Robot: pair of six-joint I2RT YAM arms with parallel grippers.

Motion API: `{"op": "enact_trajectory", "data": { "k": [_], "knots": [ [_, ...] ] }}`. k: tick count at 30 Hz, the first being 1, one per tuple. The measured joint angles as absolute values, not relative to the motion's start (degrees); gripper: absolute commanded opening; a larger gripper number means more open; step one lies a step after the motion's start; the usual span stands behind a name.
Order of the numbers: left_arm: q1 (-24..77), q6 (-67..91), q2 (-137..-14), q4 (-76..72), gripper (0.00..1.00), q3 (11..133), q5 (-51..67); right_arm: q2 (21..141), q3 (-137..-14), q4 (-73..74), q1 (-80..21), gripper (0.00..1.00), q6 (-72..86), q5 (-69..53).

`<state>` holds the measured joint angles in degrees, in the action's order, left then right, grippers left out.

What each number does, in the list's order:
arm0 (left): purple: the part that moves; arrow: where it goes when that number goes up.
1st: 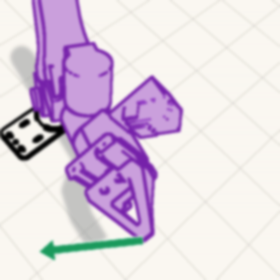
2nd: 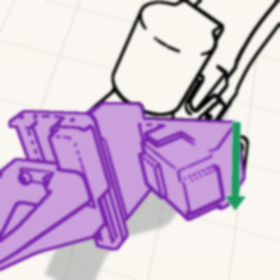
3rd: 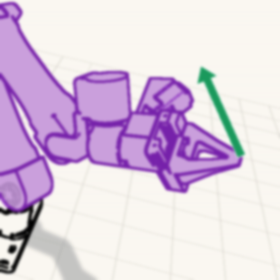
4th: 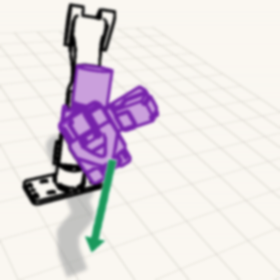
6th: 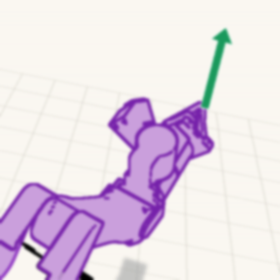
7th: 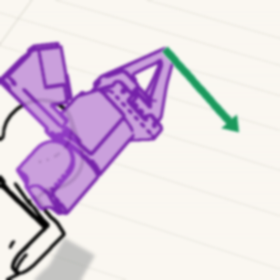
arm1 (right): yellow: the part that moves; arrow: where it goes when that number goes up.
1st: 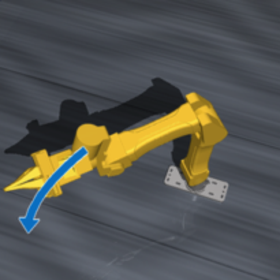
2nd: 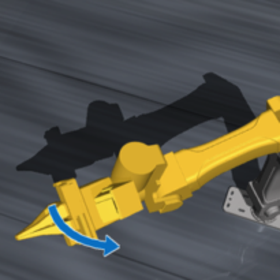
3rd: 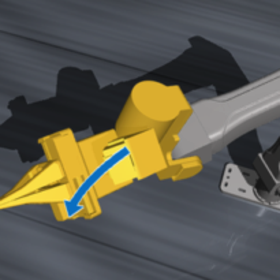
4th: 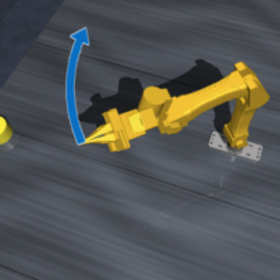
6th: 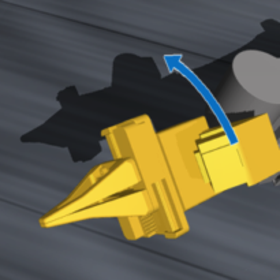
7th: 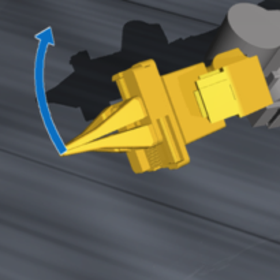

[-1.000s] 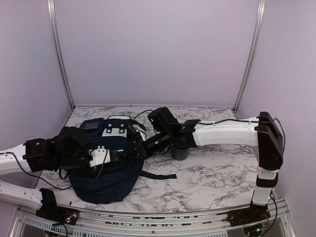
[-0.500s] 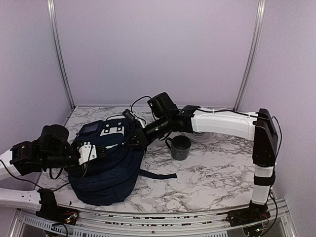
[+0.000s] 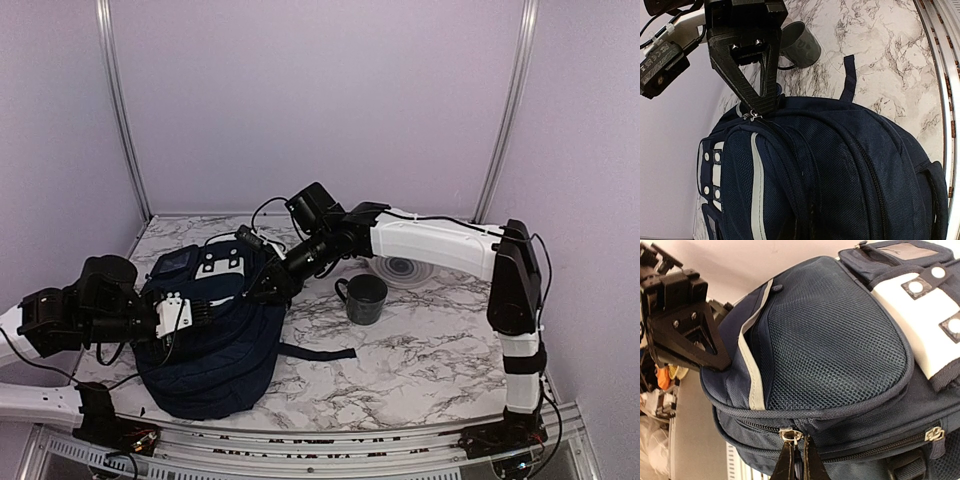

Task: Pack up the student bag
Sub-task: Zip the upper front pocket of the student bag.

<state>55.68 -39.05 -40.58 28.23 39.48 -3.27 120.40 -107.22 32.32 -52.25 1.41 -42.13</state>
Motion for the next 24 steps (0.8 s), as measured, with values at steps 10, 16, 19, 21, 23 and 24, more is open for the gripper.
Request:
{"op": "enact_trajectory", "data": {
  "k": [10, 16, 19, 21, 23, 24],
  "knots": [
    [56.6, -41.4, -44.4, 28.4, 0.0, 39.9, 2.7, 115.2, -97.9, 32.6, -53.0, 0.0, -18.7, -40.0],
    [56.4, -41.5, -45.2, 28.4, 0.0, 40.4, 3.9, 115.6, -99.1, 33.8, -53.0, 0.0, -20.0, -38.1],
    [56.4, -41.3, -45.2, 28.4, 0.0, 40.4, 3.9, 116.7, -101.1, 34.8, -53.0, 0.0, -19.0, -37.6],
    [56.4, -41.1, -45.2, 28.4, 0.0, 40.4, 3.7, 117.1, -101.4, 34.9, -53.0, 0.0, -18.0, -37.5],
    [56.4, -41.1, -45.2, 28.4, 0.0, 40.4, 3.6, 117.1, -101.4, 34.7, -53.0, 0.0, -17.0, -37.2],
    [56.4, -41.1, -45.2, 28.4, 0.0, 40.4, 3.5, 117.1, -101.5, 34.6, -53.0, 0.0, -16.4, -37.2]
  ]
}}
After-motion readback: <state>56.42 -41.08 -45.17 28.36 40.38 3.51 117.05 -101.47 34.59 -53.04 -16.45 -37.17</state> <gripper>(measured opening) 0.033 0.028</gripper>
